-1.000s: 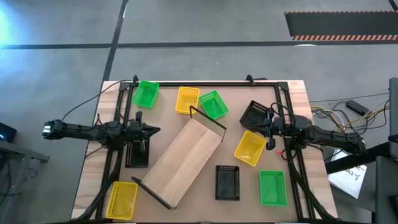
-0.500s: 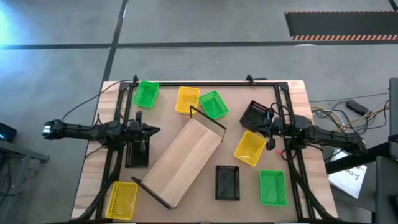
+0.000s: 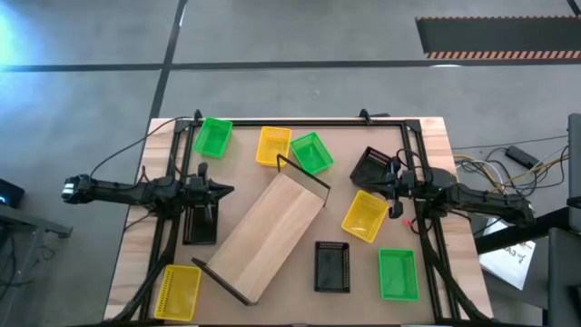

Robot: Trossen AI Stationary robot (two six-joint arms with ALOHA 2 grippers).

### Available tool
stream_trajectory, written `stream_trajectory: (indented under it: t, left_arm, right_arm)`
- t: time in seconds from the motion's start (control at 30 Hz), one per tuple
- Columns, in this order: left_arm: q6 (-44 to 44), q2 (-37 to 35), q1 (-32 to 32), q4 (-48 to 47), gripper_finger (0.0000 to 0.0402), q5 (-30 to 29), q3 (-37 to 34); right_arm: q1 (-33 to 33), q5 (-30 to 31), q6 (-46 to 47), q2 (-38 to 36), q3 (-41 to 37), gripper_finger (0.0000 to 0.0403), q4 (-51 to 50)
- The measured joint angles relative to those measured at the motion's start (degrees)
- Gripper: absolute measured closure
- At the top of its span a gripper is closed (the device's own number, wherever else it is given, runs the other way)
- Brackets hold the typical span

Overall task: Stack baskets on shelf by color
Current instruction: Put the top left green bin on the shelf

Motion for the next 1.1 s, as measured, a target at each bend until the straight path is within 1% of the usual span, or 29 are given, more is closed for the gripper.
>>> stream_trajectory:
  t: [0.1, 0.23, 0.3, 0.37, 0.47, 0.53, 0.6, 0.7, 0.77, 0.87, 0.93, 0.97, 1.0, 1.03, 1.1]
  left_arm:
    - [0.04, 0.00, 0.00, 0.14, 0.0402, 0.00, 0.00]
    - [2.40, 0.00, 0.00, 3.67, 0.0402, -0.01, 0.00]
    - [2.40, 0.01, 0.00, 8.03, 0.0402, -0.02, 0.00]
    - [0.29, 0.32, 0.00, 15.29, 0.0402, -0.23, 0.00]
    - [-6.39, 1.33, 0.00, 27.76, 0.0402, -3.94, 0.56]
    - [-8.69, 2.40, 0.01, 32.79, 0.0402, -8.54, 2.30]
    - [-8.92, 3.33, 0.01, 36.68, 0.0402, -12.11, 4.20]
    - [-5.91, 5.51, 0.02, 44.31, 0.0402, -12.59, 6.29]
    - [-2.07, 7.38, 0.00, 52.40, 0.0402, -12.29, 6.73]
    - [-0.08, 9.81, 0.00, 63.67, 0.0402, -12.28, 6.90]
    - [0.18, 11.44, 0.02, 68.12, 0.0402, -13.85, 7.04]
    - [0.00, 12.33, 0.04, 67.89, 0.0402, -17.02, 7.70]
    - [-0.05, 13.11, 0.04, 66.38, 0.0402, -20.38, 8.62]
    - [-0.08, 13.88, 0.04, 63.75, 0.0402, -22.52, 9.59]
    - [-1.16, 16.26, 0.02, 54.25, 0.0402, -25.50, 13.57]
  right_arm:
    - [0.00, 0.01, 3.35, 0.00, 0.00, 0.0394, 0.14]
    - [0.00, 0.01, 7.96, 0.00, -0.02, 0.0394, 4.65]
    - [0.00, 0.04, 9.02, 0.02, -0.01, 0.0394, 6.90]
    - [0.00, 0.86, 9.08, 0.00, -0.01, 0.0394, 9.57]
    - [0.00, 5.70, 9.96, 0.00, -0.02, 0.0394, 14.02]
    - [0.00, 10.36, 11.62, 0.00, -0.02, 0.0394, 16.68]
    - [-0.01, 14.42, 11.94, 0.00, -0.02, 0.0394, 19.38]
    - [0.00, 17.66, 11.98, 0.00, -0.02, 0.0394, 24.32]
    - [0.00, 20.38, 12.81, 0.00, -0.02, 0.0394, 27.30]
    - [0.00, 25.42, 19.39, 0.00, 0.13, 0.0394, 29.36]
    - [-0.02, 26.76, 23.48, 0.42, 0.67, 0.0394, 28.96]
    - [0.00, 26.93, 24.99, 0.73, 1.15, 0.0394, 29.04]
    - [0.00, 26.93, 26.29, 1.01, 1.47, 0.0394, 29.15]
    - [0.00, 26.95, 27.67, 1.47, 1.87, 0.0394, 29.22]
    - [0.00, 26.98, 30.32, 2.87, 2.86, 0.0394, 29.10]
